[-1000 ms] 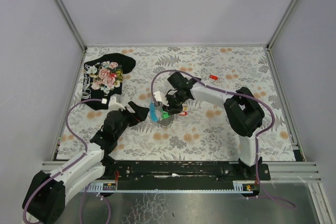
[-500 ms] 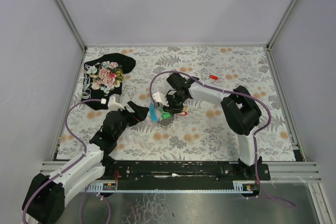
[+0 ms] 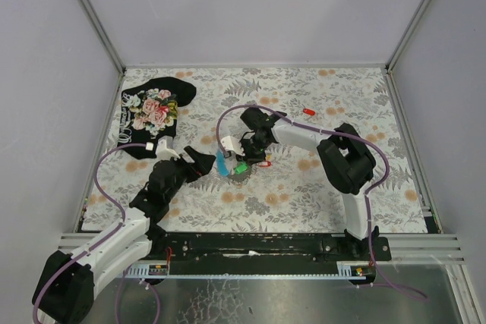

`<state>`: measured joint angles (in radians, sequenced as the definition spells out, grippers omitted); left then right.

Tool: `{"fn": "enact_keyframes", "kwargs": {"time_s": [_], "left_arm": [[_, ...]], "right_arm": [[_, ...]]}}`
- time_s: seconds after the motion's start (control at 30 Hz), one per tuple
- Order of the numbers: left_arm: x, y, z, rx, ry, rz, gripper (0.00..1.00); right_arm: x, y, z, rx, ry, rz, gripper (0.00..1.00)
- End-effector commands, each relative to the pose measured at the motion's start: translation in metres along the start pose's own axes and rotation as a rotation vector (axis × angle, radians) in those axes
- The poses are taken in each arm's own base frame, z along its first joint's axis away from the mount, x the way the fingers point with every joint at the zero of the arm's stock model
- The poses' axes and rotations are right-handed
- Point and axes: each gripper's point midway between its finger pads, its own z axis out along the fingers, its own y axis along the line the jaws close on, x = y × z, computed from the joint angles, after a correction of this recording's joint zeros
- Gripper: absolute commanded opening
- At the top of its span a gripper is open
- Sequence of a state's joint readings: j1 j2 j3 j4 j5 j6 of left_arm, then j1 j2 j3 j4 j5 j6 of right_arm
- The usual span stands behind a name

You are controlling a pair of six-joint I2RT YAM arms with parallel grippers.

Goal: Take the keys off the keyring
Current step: Pick up the key from the keyring.

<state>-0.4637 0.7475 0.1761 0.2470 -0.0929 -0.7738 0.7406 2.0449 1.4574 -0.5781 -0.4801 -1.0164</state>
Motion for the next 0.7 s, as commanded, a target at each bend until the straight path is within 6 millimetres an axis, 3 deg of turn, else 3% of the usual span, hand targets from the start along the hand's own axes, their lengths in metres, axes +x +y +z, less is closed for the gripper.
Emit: {"fn": "enact_keyframes", "kwargs": {"time_s": [0.0,0.17,0.37,0.67], "left_arm": [[-0.002,-0.002,0.0,0.016,-0.01,-0.013,0.88],[0.001,-0.007,0.0,0.042,0.006,-0.02,0.88],[0.014,-0.031,-0.001,0.175,0.085,0.005,0.84],[0.02,-0.046,0.0,0.247,0.14,0.021,0.71]], "right_arm": [[-0.023,-0.003,-0.024,0.044,-0.054,-0.05,0.15],[-0.033,-0.003,-0.035,0.062,-0.09,-0.03,0.08],[-0.046,0.0,-0.049,0.046,-0.174,0.07,0.0],[-0.058,0.002,-0.066,0.024,-0.255,0.196,0.0]]}}
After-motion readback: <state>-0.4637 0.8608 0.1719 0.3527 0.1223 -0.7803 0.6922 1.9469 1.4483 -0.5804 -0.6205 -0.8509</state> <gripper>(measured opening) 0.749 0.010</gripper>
